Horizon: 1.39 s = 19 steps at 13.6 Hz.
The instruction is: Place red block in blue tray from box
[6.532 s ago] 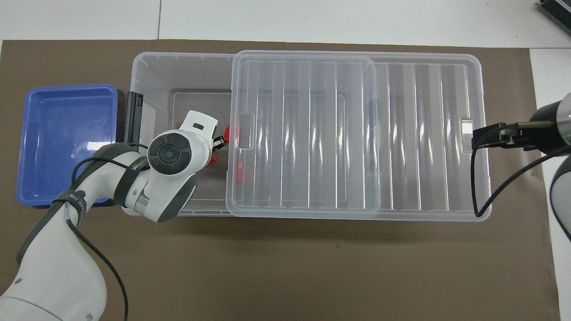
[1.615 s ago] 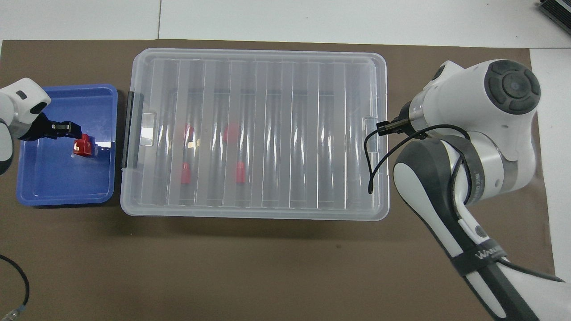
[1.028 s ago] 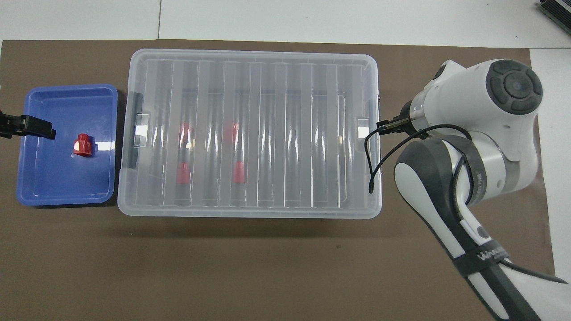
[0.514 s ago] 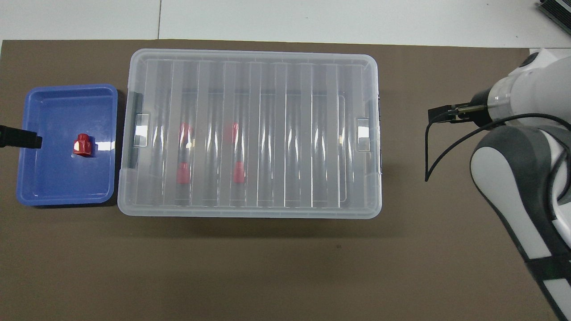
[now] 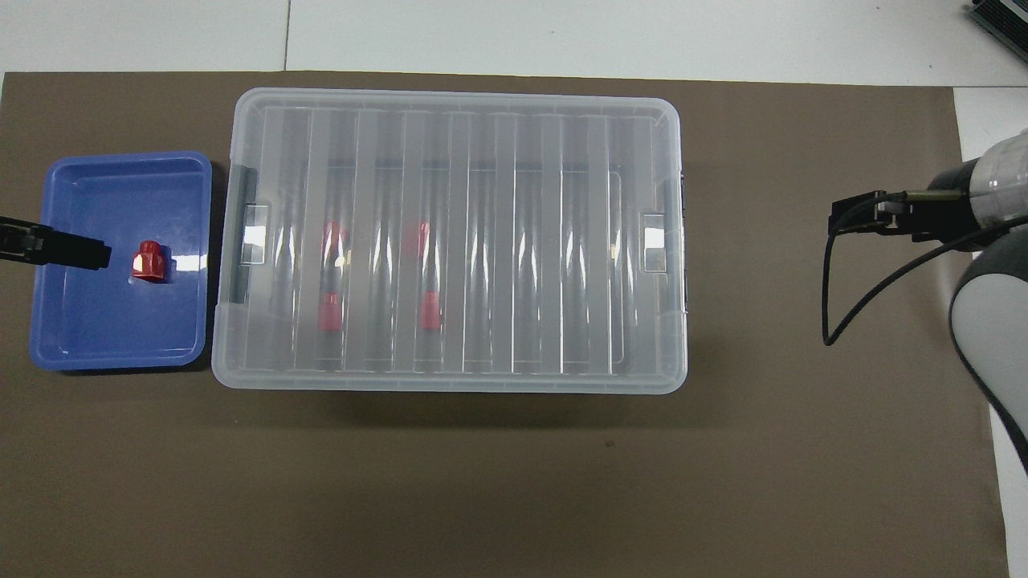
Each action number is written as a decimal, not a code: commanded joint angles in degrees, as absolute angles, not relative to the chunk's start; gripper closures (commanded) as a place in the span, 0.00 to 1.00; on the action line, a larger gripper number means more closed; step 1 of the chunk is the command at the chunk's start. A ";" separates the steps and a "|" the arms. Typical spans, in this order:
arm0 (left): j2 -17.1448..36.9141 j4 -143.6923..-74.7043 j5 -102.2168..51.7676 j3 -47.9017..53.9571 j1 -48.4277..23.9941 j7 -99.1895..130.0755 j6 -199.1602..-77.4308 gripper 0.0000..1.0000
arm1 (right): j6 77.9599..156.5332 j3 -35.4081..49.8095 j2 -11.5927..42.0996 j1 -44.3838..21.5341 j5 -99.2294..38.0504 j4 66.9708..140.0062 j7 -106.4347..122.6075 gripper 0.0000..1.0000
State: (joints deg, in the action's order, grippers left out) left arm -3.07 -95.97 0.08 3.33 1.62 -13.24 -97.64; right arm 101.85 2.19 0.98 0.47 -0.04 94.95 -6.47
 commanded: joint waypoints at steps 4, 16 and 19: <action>1.12 -87.21 -0.17 2.99 -2.90 -7.29 -88.26 0.00 | 93.43 2.64 1.93 0.79 2.29 87.90 -7.73 0.02; 4.13 -81.92 1.41 0.79 -7.21 -7.03 -86.13 0.00 | 90.26 2.72 -1.23 0.44 2.90 92.90 -8.00 0.00; 4.92 -82.52 1.41 0.53 -7.47 -6.68 -92.43 0.00 | 91.05 2.81 -1.14 0.70 2.81 92.81 -8.00 0.00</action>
